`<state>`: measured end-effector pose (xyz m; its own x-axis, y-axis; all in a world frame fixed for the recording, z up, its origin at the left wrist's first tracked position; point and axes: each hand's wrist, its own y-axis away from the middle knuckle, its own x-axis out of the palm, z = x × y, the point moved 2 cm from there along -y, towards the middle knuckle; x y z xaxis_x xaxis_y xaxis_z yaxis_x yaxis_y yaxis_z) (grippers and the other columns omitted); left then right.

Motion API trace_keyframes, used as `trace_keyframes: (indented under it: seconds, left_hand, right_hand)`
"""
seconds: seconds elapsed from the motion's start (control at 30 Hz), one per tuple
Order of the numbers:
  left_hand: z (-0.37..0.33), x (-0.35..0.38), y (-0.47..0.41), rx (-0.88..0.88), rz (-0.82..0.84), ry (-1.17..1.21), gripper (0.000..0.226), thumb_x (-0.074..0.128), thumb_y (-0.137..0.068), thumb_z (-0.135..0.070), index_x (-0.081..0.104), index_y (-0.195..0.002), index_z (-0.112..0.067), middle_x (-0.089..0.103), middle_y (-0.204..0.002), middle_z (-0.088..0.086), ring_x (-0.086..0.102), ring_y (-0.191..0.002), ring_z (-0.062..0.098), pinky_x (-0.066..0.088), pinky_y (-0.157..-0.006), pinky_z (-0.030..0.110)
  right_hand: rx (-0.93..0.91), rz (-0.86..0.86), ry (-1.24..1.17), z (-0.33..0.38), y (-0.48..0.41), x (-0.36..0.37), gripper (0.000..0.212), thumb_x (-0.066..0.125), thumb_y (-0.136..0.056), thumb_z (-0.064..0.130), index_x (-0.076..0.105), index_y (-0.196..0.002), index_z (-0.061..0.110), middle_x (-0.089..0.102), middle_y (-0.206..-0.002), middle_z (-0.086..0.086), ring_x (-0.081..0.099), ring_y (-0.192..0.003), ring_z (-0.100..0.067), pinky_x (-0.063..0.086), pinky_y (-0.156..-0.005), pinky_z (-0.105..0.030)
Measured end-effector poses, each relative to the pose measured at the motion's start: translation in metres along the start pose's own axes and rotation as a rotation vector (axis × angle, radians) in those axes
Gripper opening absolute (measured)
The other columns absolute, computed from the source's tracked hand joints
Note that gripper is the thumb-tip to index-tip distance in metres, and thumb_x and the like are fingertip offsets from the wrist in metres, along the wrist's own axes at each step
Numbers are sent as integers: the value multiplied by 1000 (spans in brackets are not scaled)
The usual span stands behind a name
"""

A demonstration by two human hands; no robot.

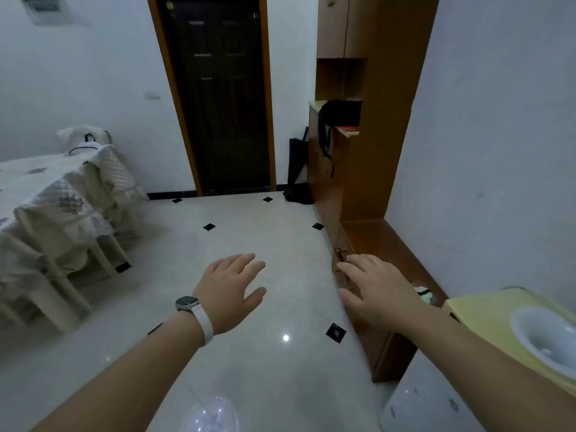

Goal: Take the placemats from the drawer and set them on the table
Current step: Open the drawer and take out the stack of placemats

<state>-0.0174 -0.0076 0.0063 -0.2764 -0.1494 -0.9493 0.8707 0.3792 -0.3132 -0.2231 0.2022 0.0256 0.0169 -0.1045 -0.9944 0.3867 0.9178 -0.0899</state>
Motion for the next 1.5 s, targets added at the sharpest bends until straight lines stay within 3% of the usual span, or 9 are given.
trace_keyframes:
  seconds: [0.43, 0.67, 0.87, 1.07, 1.5]
  left_hand:
    - [211, 72, -107, 35, -9, 83, 45, 39, -88, -47, 60, -121, -24, 63, -125, 0, 60, -114, 25, 45, -94, 41]
    - [259, 107, -187, 116, 15, 115, 48, 38, -88, -49, 62, -121, -23, 64, -124, 0, 59, -115, 25, 44, -96, 42]
    - [274, 162, -280, 166, 34, 139, 46, 39, -88, -46, 63, -118, -21, 65, -122, 1, 60, -113, 25, 45, -94, 42]
    - [289, 223, -394, 185, 126, 95, 39, 41, -89, -42, 62, -118, -26, 64, -124, -1, 59, -114, 23, 45, -94, 40]
    - [294, 304, -611, 301, 233, 47, 45, 40, -87, -48, 61, -120, -26, 64, -124, 1, 61, -112, 24, 47, -92, 40]
  right_hand:
    - [76, 26, -2, 56, -216, 49, 54, 32, -100, 51, 33, -150, 29, 32, -156, 7, 24, -143, -13, 22, -115, -33]
    - [90, 40, 15, 49, -299, 72, 54, 35, -99, 52, 37, -148, 29, 36, -154, 6, 27, -142, -16, 24, -114, -34]
    - [102, 62, 46, 0, -371, 109, 55, 35, -97, 55, 45, -144, 29, 45, -148, 5, 36, -138, -19, 32, -110, -38]
    - [179, 119, -95, -88, -475, 161, 56, 30, -100, 55, 33, -150, 30, 30, -157, 7, 21, -145, -16, 19, -116, -38]
    - [295, 169, -181, -222, -630, 177, 57, 29, -98, 57, 32, -149, 32, 29, -157, 8, 21, -145, -15, 19, -117, -39]
